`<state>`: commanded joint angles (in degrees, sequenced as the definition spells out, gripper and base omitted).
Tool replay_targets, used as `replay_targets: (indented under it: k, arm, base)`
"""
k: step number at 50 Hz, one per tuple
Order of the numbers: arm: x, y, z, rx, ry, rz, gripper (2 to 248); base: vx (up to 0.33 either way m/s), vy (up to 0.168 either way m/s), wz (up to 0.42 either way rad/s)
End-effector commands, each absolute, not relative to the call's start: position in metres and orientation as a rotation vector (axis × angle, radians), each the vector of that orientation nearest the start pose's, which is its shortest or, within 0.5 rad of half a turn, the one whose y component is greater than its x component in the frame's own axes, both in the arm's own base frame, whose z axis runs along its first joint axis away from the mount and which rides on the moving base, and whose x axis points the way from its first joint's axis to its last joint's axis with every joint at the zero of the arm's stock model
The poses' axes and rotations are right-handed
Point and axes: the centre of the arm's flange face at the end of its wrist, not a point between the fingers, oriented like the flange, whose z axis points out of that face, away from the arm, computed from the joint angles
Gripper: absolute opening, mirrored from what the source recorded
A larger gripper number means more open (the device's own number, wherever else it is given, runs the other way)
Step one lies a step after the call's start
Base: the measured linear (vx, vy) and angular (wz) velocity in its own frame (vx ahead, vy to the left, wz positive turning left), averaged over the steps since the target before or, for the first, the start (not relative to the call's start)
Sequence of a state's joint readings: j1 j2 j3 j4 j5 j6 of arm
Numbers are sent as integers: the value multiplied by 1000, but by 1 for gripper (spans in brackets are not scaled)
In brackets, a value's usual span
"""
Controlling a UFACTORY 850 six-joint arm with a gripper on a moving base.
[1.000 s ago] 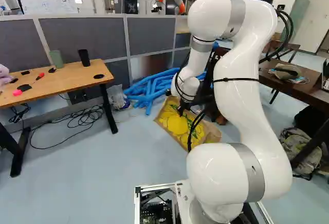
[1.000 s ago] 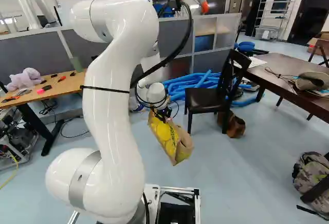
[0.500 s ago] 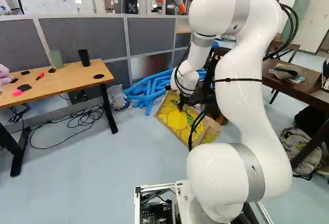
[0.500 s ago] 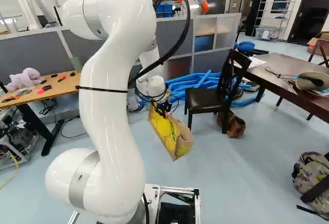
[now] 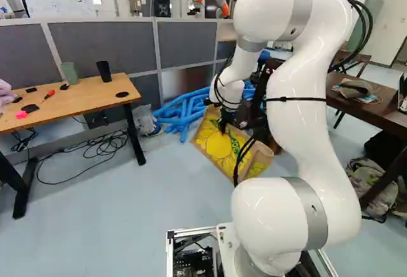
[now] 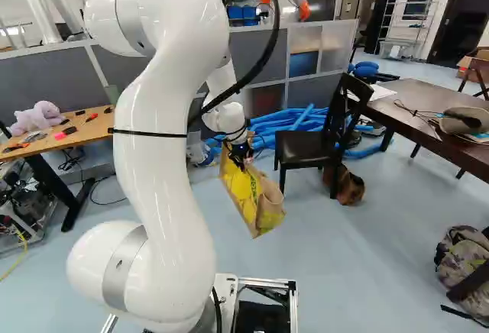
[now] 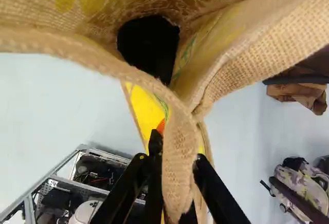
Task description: Pick up the bag on the ground and place it on the table
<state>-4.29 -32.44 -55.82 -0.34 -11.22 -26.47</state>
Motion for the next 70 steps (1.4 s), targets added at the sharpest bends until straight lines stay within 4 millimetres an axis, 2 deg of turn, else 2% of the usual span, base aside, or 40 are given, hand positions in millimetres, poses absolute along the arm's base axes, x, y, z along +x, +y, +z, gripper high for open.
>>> replay_targets:
  k: [46, 70]
  arm:
    - [565, 8, 339, -3024, -453, -146, 23]
    - [576, 27, 375, -2995, -442, -216, 23]
  base:
    - [0, 0, 0]
    - [0, 0, 0]
